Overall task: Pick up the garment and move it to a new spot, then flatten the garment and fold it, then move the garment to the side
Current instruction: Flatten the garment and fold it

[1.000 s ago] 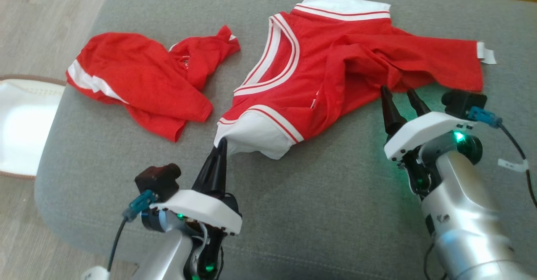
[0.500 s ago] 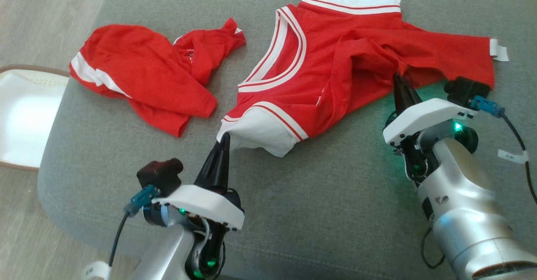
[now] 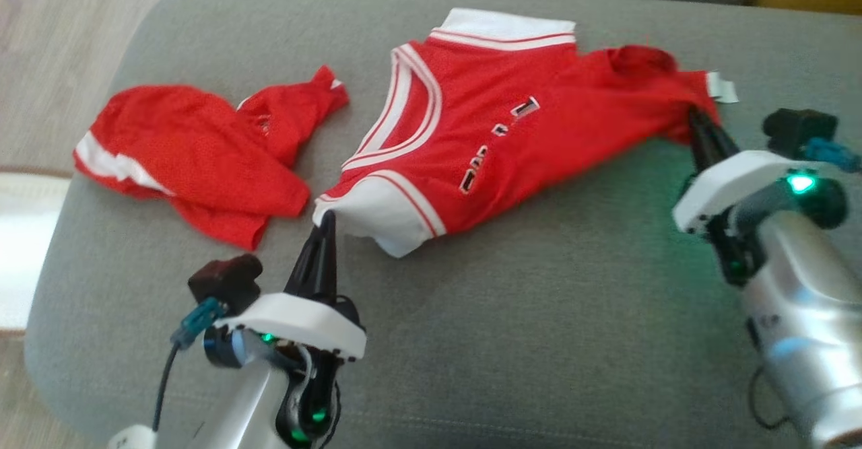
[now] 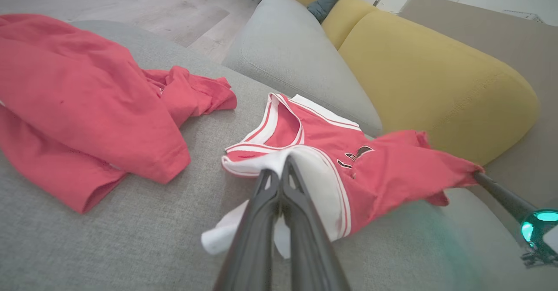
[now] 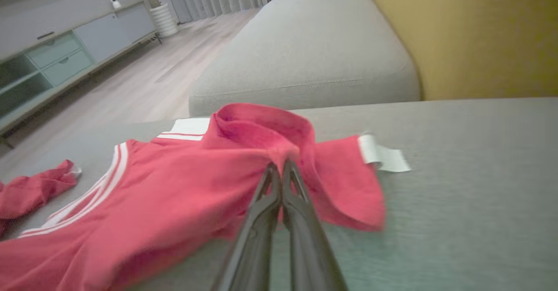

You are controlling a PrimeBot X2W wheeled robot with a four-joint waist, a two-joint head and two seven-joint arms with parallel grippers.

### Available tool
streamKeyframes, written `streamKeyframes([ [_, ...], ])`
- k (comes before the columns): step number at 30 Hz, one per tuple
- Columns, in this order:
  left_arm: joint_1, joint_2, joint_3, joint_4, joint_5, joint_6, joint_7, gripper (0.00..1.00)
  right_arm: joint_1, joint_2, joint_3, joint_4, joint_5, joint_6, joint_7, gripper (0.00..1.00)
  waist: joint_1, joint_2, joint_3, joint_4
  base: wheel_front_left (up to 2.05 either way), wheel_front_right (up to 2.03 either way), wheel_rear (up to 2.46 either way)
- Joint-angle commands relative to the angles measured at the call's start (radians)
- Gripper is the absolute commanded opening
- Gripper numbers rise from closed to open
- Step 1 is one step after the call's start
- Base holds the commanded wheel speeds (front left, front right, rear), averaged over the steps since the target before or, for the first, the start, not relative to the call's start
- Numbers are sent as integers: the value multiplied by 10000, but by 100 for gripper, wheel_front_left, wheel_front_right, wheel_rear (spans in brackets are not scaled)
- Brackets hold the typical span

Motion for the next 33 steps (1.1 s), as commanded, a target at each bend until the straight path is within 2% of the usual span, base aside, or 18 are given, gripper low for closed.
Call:
streamKeyframes([
  [1,-72,22,378,-317,102,62,-124,0,76,-20,210,-318,-49,-9,29,0,0,0,-245,-249,0,0,0],
  [7,114,22,792,-385,168,75,-124,0,886,-1456,764,-2058,157,-9,1771,0,0,0,-704,-693,0,0,0],
  [12,215,22,924,-478,200,68,-124,0,1742,-3157,1389,-3711,342,-9,3464,0,0,0,-1054,-848,0,0,0],
  [19,495,22,957,-657,139,145,-124,0,3114,-4946,1894,-6082,1867,-9,6152,0,0,0,-1584,-1138,0,0,0],
  [24,718,22,763,-669,291,85,-124,0,4073,-5624,1827,-7479,3186,-9,7799,0,0,0,-1688,-1297,0,0,0],
  [27,803,22,630,-563,443,11,-124,0,4617,-5855,1689,-8027,3535,-9,8498,0,0,0,-1671,-1323,0,0,0],
  [33,833,22,479,-179,789,-119,-124,0,5226,-5704,1430,-8614,3365,-9,8791,0,0,0,-1422,-1201,0,0,0],
])
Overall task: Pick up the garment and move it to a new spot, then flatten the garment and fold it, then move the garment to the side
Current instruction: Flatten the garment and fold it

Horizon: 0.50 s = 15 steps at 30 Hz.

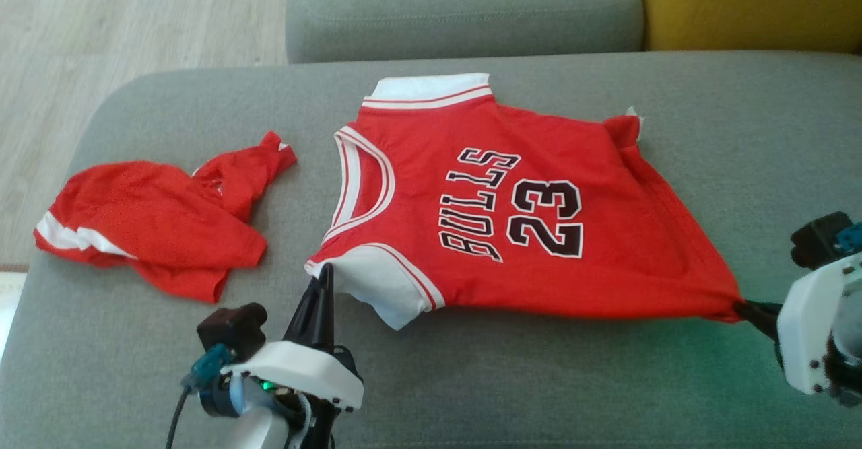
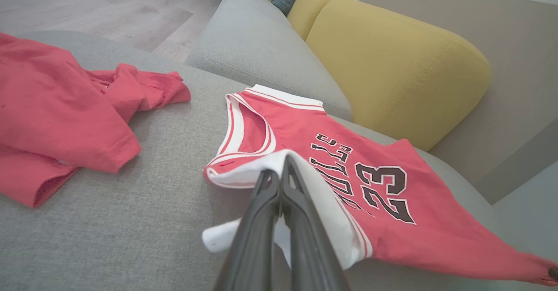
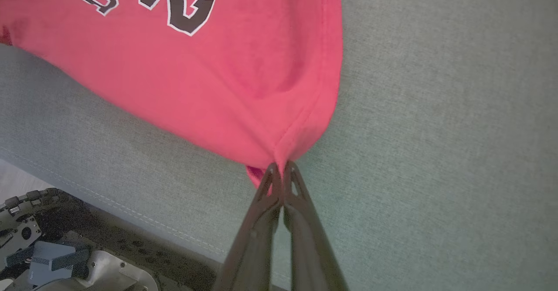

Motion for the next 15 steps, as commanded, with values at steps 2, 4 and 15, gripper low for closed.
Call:
streamKeyframes([
  [2,-402,20,304,-144,194,-105,-124,0,-223,-103,-143,-295,-283,-9,-106,0,0,0,200,117,0,0,0],
  [4,-560,20,358,-5,341,-136,-124,0,-399,136,-65,-165,-520,-9,-192,0,0,0,336,185,0,0,0],
  [15,-1451,20,291,489,745,-482,-124,0,-2786,929,1398,1977,-1662,-9,-1228,0,0,0,1260,849,0,0,0],
])
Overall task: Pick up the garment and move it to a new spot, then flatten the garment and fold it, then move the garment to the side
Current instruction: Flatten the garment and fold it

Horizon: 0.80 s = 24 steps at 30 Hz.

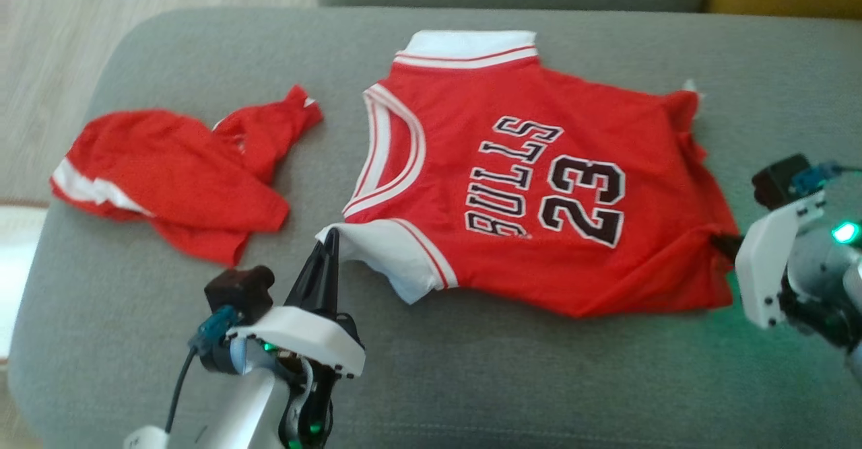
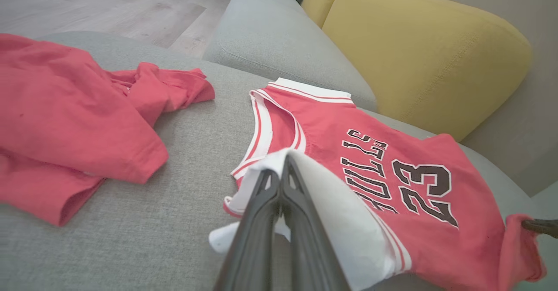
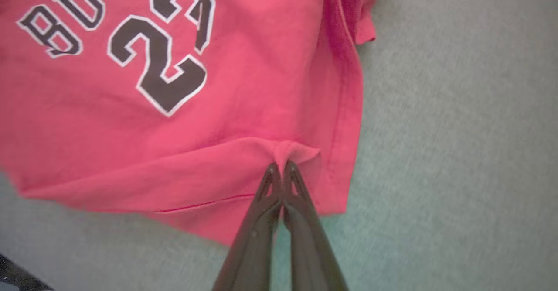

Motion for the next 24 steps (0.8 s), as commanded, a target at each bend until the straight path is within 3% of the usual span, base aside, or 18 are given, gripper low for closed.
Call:
streamKeyframes([
  [1,-451,26,270,-248,111,-79,-124,0,-296,-141,90,-93,-100,-9,-147,0,0,0,190,202,0,0,0],
  [3,-545,26,214,-198,102,-100,-124,0,-670,-104,374,498,-258,-9,-378,0,0,0,277,308,0,0,0],
  [4,-578,26,193,-171,97,-105,-124,0,-840,-88,509,765,-376,-9,-570,43,0,0,299,344,0,0,0],
  [5,-598,26,176,-136,87,-102,-124,0,-972,-43,600,1059,-439,-9,-749,100,0,0,307,364,0,0,0],
  [7,-613,26,132,-58,65,-83,-124,0,-1175,81,713,1616,-525,-9,-1082,100,0,0,302,371,0,0,0],
  [9,-598,26,110,13,71,-46,-124,45,-1289,241,788,2067,-522,-9,-1441,100,0,0,250,324,0,0,0],
  [12,-508,26,62,146,79,-25,-124,54,-1336,450,702,2610,-440,-9,-2090,100,0,0,84,190,0,0,0],
  [13,-463,26,54,201,74,-16,-124,70,-1331,501,631,2750,-436,-9,-2352,100,0,0,-2,131,0,0,0],
  [14,-418,26,39,265,66,-12,-124,93,-1303,550,564,2842,-417,-9,-2606,100,0,0,-79,78,0,0,0],
  [15,-377,26,32,325,58,-4,-124,100,-1251,610,461,2909,-352,-9,-2861,100,0,0,-168,23,0,0,0],
  [24,170,26,492,249,-5,348,-124,100,-7,1395,-1378,2474,131,-9,-5543,100,0,0,-1086,-428,0,0,0],
])
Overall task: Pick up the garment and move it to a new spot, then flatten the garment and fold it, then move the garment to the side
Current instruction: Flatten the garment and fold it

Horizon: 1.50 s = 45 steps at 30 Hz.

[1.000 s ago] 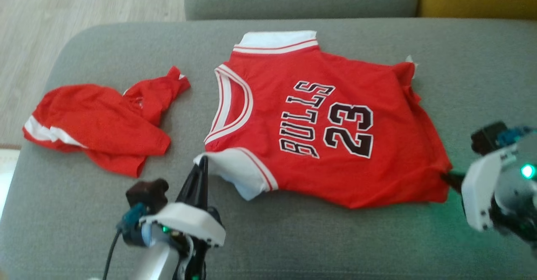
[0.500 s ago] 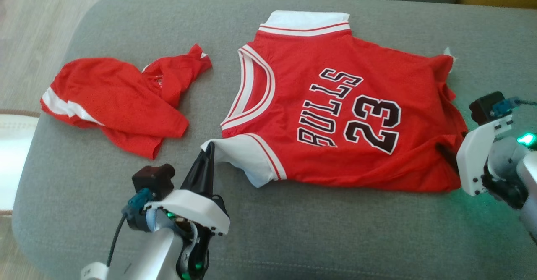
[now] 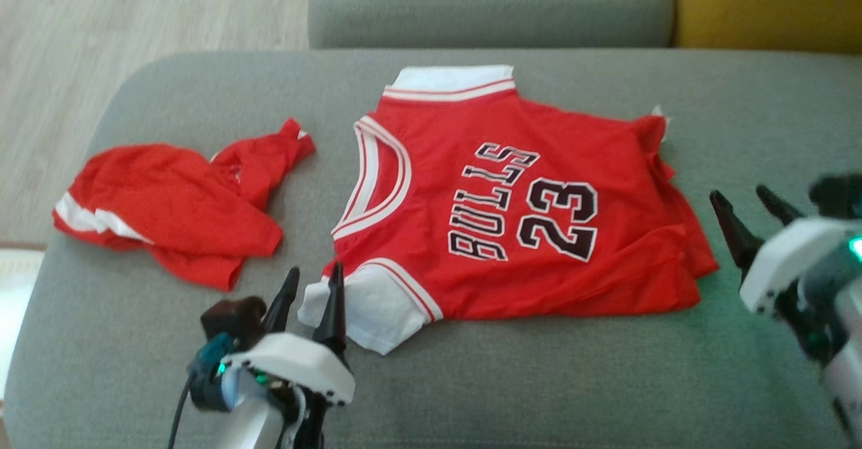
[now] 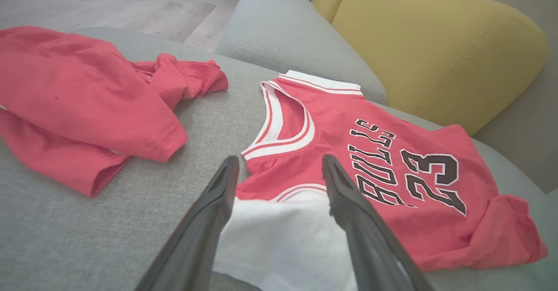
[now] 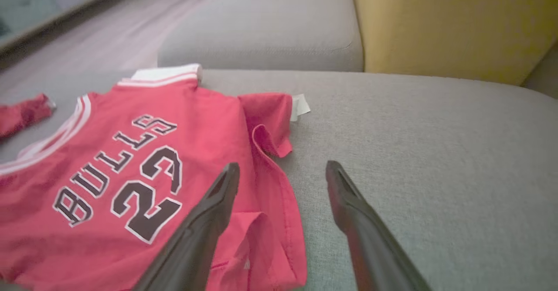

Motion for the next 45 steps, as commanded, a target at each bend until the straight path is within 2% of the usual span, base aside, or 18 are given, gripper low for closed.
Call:
streamKeyframes([
  [1,-56,26,489,-549,9,67,-124,100,467,131,-468,-443,117,-9,-621,100,0,0,-351,-169,0,0,0],
  [8,981,26,1107,-1573,-69,200,-124,100,2509,1492,-2302,-1803,-858,-9,-2099,100,0,0,-601,-480,0,0,0],
  [12,1315,26,1129,-1875,-136,237,-124,100,3341,2366,-3079,-2577,-1564,-9,-2055,100,0,0,-554,-615,0,0,0],
  [16,1313,26,986,-1917,-145,214,-124,100,3610,2820,-3386,-3146,-2157,-9,-1578,100,0,0,-465,-664,0,0,0],
  [23,1111,26,742,-1839,-148,186,-124,100,3319,3062,-3508,-3477,-2865,-9,-793,100,0,0,-220,-468,0,0,0],
  [28,990,26,570,-1752,-229,179,-124,100,2853,3263,-3797,-2910,-4107,-9,-113,100,0,0,82,-182,0,0,0],
  [35,785,26,327,-1567,-247,123,-124,100,2148,3581,-4299,-2013,-5051,-9,80,100,0,0,412,214,0,0,0],
  [45,580,26,236,-1570,-277,126,-124,100,1703,3671,-4563,-1204,-5465,-9,98,100,0,0,660,371,0,0,0],
])
